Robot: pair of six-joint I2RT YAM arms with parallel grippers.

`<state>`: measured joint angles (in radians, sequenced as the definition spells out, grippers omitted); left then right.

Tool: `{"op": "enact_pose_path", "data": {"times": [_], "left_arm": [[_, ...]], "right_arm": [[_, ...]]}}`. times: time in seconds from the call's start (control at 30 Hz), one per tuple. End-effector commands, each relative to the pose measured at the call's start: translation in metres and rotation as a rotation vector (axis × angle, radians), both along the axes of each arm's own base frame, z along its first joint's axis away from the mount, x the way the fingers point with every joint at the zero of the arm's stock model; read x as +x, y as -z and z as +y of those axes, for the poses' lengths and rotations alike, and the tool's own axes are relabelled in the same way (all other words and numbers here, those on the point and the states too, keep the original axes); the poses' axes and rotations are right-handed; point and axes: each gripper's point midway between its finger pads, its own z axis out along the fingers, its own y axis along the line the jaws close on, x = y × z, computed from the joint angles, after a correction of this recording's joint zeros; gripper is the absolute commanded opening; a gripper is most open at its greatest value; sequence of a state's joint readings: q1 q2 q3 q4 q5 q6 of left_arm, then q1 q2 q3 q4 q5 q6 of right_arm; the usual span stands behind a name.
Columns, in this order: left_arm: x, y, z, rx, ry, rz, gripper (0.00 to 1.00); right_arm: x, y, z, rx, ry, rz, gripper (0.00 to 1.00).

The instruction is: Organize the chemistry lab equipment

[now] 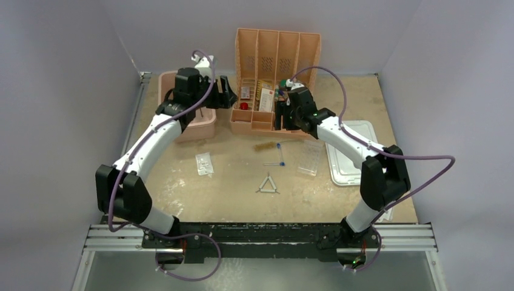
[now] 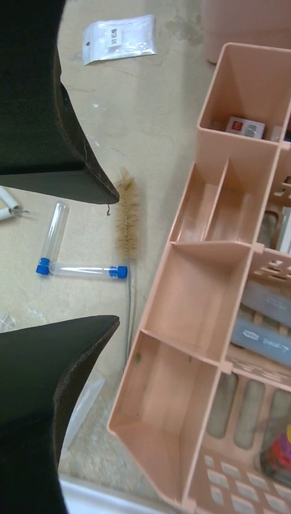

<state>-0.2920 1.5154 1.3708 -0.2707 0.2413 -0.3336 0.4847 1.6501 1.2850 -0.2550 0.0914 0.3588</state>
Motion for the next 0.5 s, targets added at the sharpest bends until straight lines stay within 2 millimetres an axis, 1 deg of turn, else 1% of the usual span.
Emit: {"op": "enact_pose_path", "data": {"times": [0.0,0.1,0.2,0.3,0.4,0.47], "left_arm": [[-0.023,-0.007,-0.046,-0.137,0.105,-0.035,0.66],[-0.035,0.027,-0.069,-0.1,0.144,0.021,0.59],[-0.045,0.059,-0.091,-0.009,0.199,0.034,0.55],[-0.054,0.087,-0.114,0.09,0.277,0.027,0.52],[-0.058,0.112,-0.135,0.194,0.358,0.009,0.49],[-0.058,0.125,-0.15,0.257,0.422,-0.002,0.43]], "right_arm": [[-0.012,0.015,0.0,0.033,0.045,0.072,0.69],[-0.012,0.015,-0.006,0.071,0.103,0.078,0.68],[-0.012,0.012,-0.01,0.105,0.133,0.078,0.67],[-0.012,0.012,-0.02,0.13,0.178,0.081,0.65],[-0.012,0.011,-0.034,0.158,0.234,0.08,0.62],[-0.013,0.01,-0.043,0.171,0.27,0.074,0.61]]}}
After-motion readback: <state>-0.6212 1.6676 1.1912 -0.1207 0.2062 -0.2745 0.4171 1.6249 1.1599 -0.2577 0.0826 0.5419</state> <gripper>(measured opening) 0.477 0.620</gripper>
